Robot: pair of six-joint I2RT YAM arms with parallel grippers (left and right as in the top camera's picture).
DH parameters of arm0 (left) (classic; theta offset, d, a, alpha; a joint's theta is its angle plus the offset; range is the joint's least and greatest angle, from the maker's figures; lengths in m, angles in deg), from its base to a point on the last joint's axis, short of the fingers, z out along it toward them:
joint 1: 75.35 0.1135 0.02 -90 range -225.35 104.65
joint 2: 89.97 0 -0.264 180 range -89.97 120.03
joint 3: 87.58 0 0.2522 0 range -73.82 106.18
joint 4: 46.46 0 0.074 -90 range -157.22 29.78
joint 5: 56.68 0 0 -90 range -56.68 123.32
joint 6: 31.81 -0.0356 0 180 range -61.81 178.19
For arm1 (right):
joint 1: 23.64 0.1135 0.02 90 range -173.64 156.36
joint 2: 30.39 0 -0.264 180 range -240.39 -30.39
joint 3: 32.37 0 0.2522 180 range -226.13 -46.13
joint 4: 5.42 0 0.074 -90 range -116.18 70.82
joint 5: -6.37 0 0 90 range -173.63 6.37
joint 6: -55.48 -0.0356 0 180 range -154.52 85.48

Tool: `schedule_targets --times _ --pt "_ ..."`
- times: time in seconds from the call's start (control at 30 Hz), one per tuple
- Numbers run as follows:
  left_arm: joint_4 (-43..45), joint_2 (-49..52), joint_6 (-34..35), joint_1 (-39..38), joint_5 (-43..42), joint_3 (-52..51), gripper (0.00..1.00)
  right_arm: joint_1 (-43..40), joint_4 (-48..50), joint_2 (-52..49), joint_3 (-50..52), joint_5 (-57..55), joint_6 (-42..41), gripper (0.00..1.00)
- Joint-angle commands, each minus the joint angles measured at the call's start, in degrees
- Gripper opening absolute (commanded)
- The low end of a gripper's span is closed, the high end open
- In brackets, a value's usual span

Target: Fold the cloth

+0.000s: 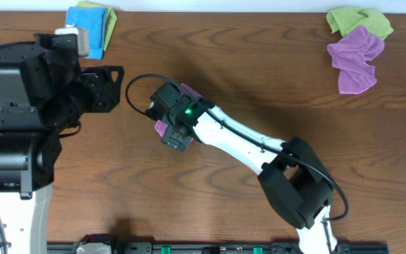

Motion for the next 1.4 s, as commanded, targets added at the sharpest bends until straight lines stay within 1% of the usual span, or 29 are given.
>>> schedule_targets --times 0.0,0.13,0.27,0.33,0.43,0.5,0.67,0.77,0.83,0.97,1.0,1.1,1.17,1.23,1.27,1.33,1.37 --pt "-0.1 0.2 0.4 3.7 -0.4 0.8 0.53 -2.1 -2.1 3.0 -3.4 -1.6 0.5 0.99" --pt "-2.0 1.0 -1.0 7.2 -1.7 0.7 0.54 -4.0 -5.7 6.2 -5.6 -1.6 0.5 0.99" --pt "-4.5 3.7 -2.2 7.1 -2.5 0.5 0.54 -6.4 -7.9 11.7 -5.8 0.0 0.5 0.99" --pt "-5.0 5.3 -2.9 7.1 -4.8 -0.2 0.54 -8.3 -9.5 13.9 -5.8 2.1 0.4 0.99" --pt "-4.6 8.3 -3.5 7.1 -11.7 -2.9 0.54 -12.0 -12.0 15.7 -5.8 4.4 0.1 0.99" --pt "-4.1 10.1 -3.5 6.8 -13.5 -5.3 0.53 -14.5 -13.4 16.2 -5.8 5.1 -0.6 0.99" --pt "1.8 13.3 -3.3 2.2 -16.0 -15.4 0.52 -21.1 -17.1 17.3 -5.8 10.1 -0.6 0.97" --pt "5.9 14.0 -0.8 -2.9 -15.5 -20.9 0.52 -24.0 -18.5 18.2 -5.8 10.4 -0.6 0.97" --pt "9.7 14.4 3.2 -6.7 -15.2 -23.9 0.53 -25.7 -18.7 18.8 -5.8 10.4 -0.7 0.97" --pt "15.0 15.2 17.0 -12.6 -8.3 -28.5 0.53 -28.4 -19.4 20.1 -5.8 10.4 -0.6 0.97" --pt "16.5 15.5 20.4 -13.7 -7.6 -29.9 0.54 -29.2 -19.6 20.7 -5.8 10.4 -0.6 0.97" --pt "21.0 16.0 28.6 -15.8 -8.5 -33.6 0.53 -31.6 -19.6 22.1 -5.8 10.4 -0.6 0.97" --pt "25.9 16.0 37.1 -18.0 -8.5 -37.7 0.50 -33.8 -19.6 23.6 -5.8 10.5 -0.7 0.97" --pt "30.2 16.0 43.2 -19.8 -7.9 -40.4 0.49 -35.1 -19.6 24.5 -5.8 10.9 -0.6 0.98" --pt "32.8 16.0 47.2 -21.1 -7.0 -41.9 0.47 -35.8 -19.6 25.0 -5.8 11.8 -0.6 0.98" --pt "33.9 16.0 53.9 -22.6 -3.1 -43.4 0.48 -36.8 -19.6 25.7 -5.8 13.1 -0.6 0.98" --pt "34.1 16.0 56.1 -23.3 -0.8 -43.9 0.48 -37.2 -19.6 25.9 -5.8 13.5 -0.6 0.98"
